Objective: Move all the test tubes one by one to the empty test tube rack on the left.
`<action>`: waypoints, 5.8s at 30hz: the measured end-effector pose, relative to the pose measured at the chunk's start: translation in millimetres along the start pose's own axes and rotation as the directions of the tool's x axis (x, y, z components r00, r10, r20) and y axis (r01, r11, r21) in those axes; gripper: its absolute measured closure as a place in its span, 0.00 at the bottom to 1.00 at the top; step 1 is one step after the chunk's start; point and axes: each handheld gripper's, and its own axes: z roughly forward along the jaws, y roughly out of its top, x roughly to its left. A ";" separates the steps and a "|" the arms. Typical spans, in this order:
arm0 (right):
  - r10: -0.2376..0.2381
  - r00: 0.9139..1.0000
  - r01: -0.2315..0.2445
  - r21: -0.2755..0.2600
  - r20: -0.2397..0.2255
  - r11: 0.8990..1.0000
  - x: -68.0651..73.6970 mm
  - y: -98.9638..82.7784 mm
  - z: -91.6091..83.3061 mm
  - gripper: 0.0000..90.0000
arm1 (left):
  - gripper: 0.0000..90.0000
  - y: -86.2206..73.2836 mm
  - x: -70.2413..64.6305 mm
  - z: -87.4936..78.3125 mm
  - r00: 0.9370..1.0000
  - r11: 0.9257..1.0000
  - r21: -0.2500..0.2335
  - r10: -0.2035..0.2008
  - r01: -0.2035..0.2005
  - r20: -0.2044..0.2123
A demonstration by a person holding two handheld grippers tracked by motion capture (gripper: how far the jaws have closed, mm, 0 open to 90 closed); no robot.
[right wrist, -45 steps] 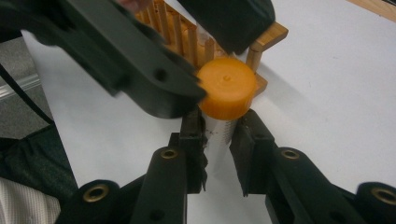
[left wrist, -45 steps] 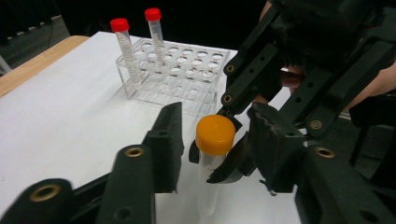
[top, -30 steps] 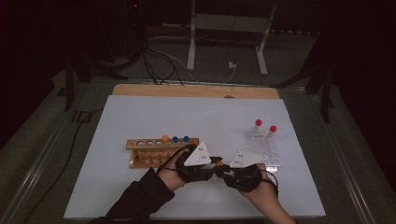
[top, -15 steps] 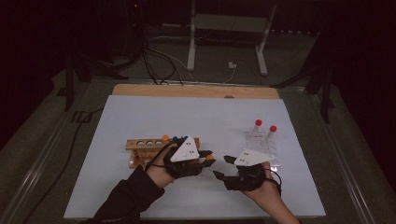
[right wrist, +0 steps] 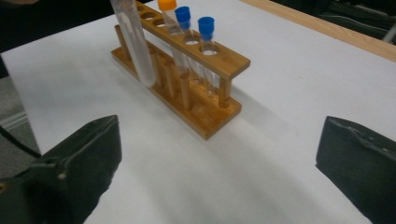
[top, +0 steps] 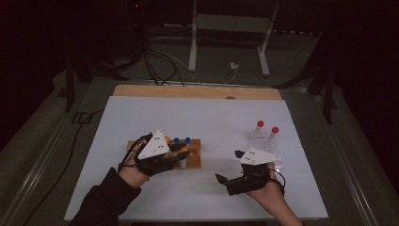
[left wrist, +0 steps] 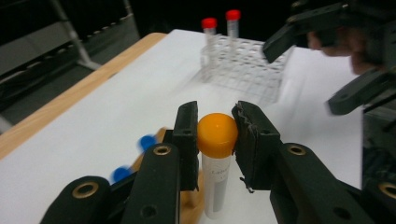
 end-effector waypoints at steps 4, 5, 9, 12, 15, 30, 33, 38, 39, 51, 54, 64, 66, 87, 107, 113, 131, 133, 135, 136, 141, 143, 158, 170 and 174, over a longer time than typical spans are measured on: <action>0.003 1.000 -0.003 -0.007 -0.002 1.000 -0.8 0.7 -1.9 0.00 | 0.80 -2.3 9.3 -14.5 0.999 1.000 -0.004 -0.010 0.010 -0.047; 0.000 1.000 0.000 -0.010 -0.005 1.000 -1.0 0.9 -2.3 0.00 | 0.80 -2.6 11.7 -18.0 0.998 1.000 -0.005 -0.012 0.011 -0.058; -0.006 1.000 0.006 -0.016 -0.003 1.000 -1.1 1.4 -3.6 0.00 | 0.80 -2.1 20.3 -30.3 0.995 1.000 -0.014 -0.023 0.022 -0.094; 0.000 1.000 0.000 -0.017 0.000 1.000 -2.2 1.5 -4.3 0.00 | 0.80 -0.8 27.6 -37.3 0.991 0.999 -0.022 -0.031 0.028 -0.127; -0.002 1.000 0.002 -0.020 0.004 1.000 -3.2 1.7 -5.1 0.00 | 0.80 0.1 36.4 -41.4 0.986 0.999 -0.026 -0.040 0.036 -0.163; -0.001 1.000 0.001 -0.028 0.005 1.000 -6.0 1.5 -8.6 0.00 | 0.80 -25.9 62.5 -20.1 0.962 0.989 -0.053 -0.145 0.137 -0.231; 0.000 1.000 0.000 -0.033 0.008 0.999 -6.2 1.4 -9.6 0.00 | 0.80 -35.1 64.4 -13.5 0.959 0.988 -0.041 -0.156 0.151 -0.235; -0.001 1.000 0.002 -0.031 0.008 1.000 -6.4 1.0 -9.5 0.00 | 0.80 -48.4 63.5 -2.9 0.960 0.985 -0.015 -0.169 0.170 -0.224; -0.001 1.000 0.002 -0.029 0.008 1.000 -6.3 1.0 -9.3 0.00 | 0.80 -50.4 62.5 -1.0 0.960 0.986 -0.010 -0.164 0.166 -0.229; -0.005 1.000 0.005 -0.023 0.001 1.000 -6.4 -0.4 -7.1 0.00 | 0.80 -68.7 59.7 11.8 0.958 0.981 0.030 -0.180 0.192 -0.224; -0.008 1.000 0.008 -0.019 0.000 1.000 -6.1 -0.4 -6.9 0.00 | 0.80 -67.8 59.7 12.3 0.959 0.982 0.038 -0.174 0.187 -0.225; -0.019 1.000 0.019 -0.038 0.000 0.999 -6.6 0.8 -10.1 0.00 | 0.78 -68.4 62.4 8.5 0.952 0.973 0.046 -0.213 0.228 -0.220; -0.025 1.000 0.024 -0.050 -0.004 0.998 -8.1 1.8 -11.7 0.00 | 0.71 -68.2 63.0 5.2 0.949 0.970 0.036 -0.226 0.239 -0.218; 0.107 0.967 -0.079 -0.128 0.230 0.989 -85.7 -2.3 -49.1 0.00 | 0.03 -50.4 48.9 -30.9 0.971 0.976 0.004 -0.216 0.217 -0.100; 0.245 0.888 -0.232 -0.082 0.388 0.969 -144.4 -42.7 -55.2 0.04 | 0.02 -48.2 45.6 -35.1 0.976 0.979 -0.011 -0.202 0.202 -0.077; 0.256 0.884 -0.261 -0.041 0.390 0.964 -148.4 -48.9 -46.9 0.09 | 0.02 -48.1 45.6 -35.5 0.976 0.979 -0.015 -0.203 0.203 -0.073; 0.260 0.876 -0.285 -0.001 0.406 0.959 -164.5 -54.2 -26.3 0.64 | 0.02 -47.9 44.2 -33.9 0.977 0.979 -0.007 -0.204 0.204 -0.070; 0.257 0.879 -0.282 0.003 0.402 0.959 -165.6 -53.8 -24.4 0.66 | 0.02 -48.0 44.1 -33.4 0.977 0.979 -0.004 -0.202 0.202 -0.070; 0.254 0.877 -0.282 0.010 0.409 0.959 -166.7 -53.2 -22.4 0.69 | 0.02 -48.2 44.7 -33.2 0.977 0.979 -0.001 -0.203 0.204 -0.069; 0.255 0.875 -0.286 0.014 0.412 0.958 -167.4 -53.0 -21.1 0.70 | 0.02 -48.4 44.6 -33.2 0.977 0.979 -0.002 -0.202 0.203 -0.070; 0.253 0.876 -0.282 0.012 0.410 0.959 -168.9 -52.5 -17.6 0.77 | 0.02 -48.3 44.6 -33.7 0.977 0.979 -0.005 -0.202 0.202 -0.065; 0.245 0.879 -0.275 0.016 0.410 0.961 -168.8 -51.6 -16.8 0.81 | 0.02 -48.2 44.3 -33.6 0.978 0.980 -0.002 -0.197 0.197 -0.074; 0.223 0.873 -0.236 -0.024 0.433 0.971 -161.6 -37.3 -30.9 0.83 | 0.02 -47.6 44.8 -33.8 0.978 0.980 -0.002 -0.199 0.199 -0.068; 0.206 0.882 -0.174 -0.113 0.423 0.978 -144.9 -17.6 -55.9 0.83 | 0.02 -45.6 43.9 -33.6 0.979 0.981 0.005 -0.194 0.195 -0.062; 0.182 0.898 -0.150 -0.110 0.400 0.983 -134.3 -10.3 -55.6 0.83 | 0.02 -45.3 42.9 -32.8 0.980 0.981 0.007 -0.192 0.192 -0.051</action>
